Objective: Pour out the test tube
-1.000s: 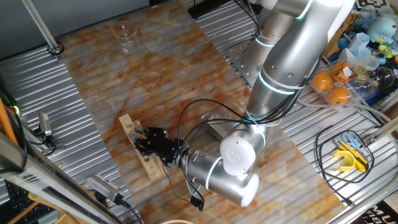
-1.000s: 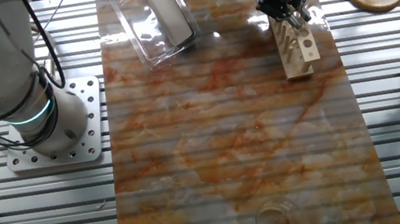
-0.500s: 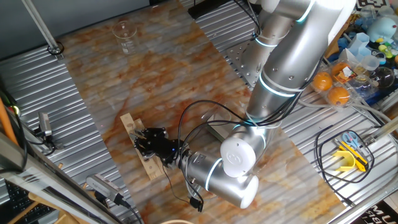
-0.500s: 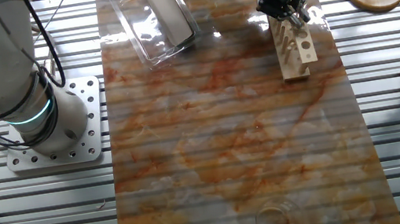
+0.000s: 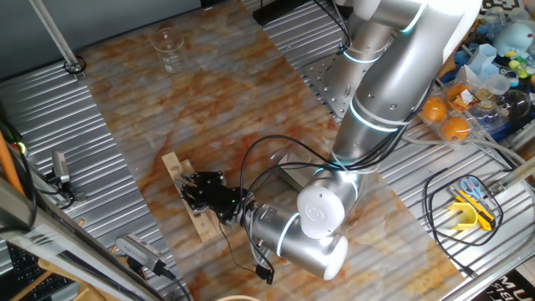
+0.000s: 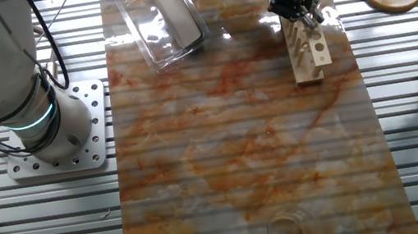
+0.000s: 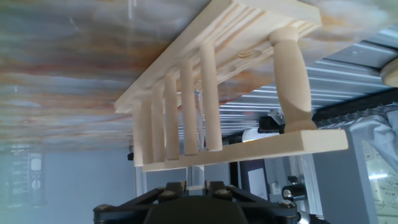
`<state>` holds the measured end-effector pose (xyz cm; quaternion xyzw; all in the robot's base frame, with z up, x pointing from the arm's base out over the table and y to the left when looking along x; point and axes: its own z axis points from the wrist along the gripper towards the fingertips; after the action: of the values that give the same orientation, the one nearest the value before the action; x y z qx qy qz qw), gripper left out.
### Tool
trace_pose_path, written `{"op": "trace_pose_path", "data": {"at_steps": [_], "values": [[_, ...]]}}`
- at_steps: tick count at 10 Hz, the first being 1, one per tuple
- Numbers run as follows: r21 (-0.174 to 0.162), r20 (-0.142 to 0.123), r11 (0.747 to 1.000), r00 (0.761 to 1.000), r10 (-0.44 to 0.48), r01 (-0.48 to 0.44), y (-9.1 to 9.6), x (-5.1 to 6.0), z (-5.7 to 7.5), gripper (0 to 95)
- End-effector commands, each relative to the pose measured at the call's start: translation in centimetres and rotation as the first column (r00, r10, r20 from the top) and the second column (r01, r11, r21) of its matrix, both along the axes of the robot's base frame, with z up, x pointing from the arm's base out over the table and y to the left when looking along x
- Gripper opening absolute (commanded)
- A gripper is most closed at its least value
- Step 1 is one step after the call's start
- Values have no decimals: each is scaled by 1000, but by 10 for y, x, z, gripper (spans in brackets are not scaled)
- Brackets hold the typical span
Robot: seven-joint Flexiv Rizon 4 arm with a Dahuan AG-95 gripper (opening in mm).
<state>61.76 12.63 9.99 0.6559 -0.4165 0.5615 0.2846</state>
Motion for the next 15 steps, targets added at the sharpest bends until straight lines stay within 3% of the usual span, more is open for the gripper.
{"op": "trace_pose_path", "data": {"at_steps": [1, 15], "values": [[-1, -4, 1000, 1000, 3, -3, 0, -1, 2, 0], [-5, -22, 1000, 999, 26, -26, 1, -6, 16, 0]]}}
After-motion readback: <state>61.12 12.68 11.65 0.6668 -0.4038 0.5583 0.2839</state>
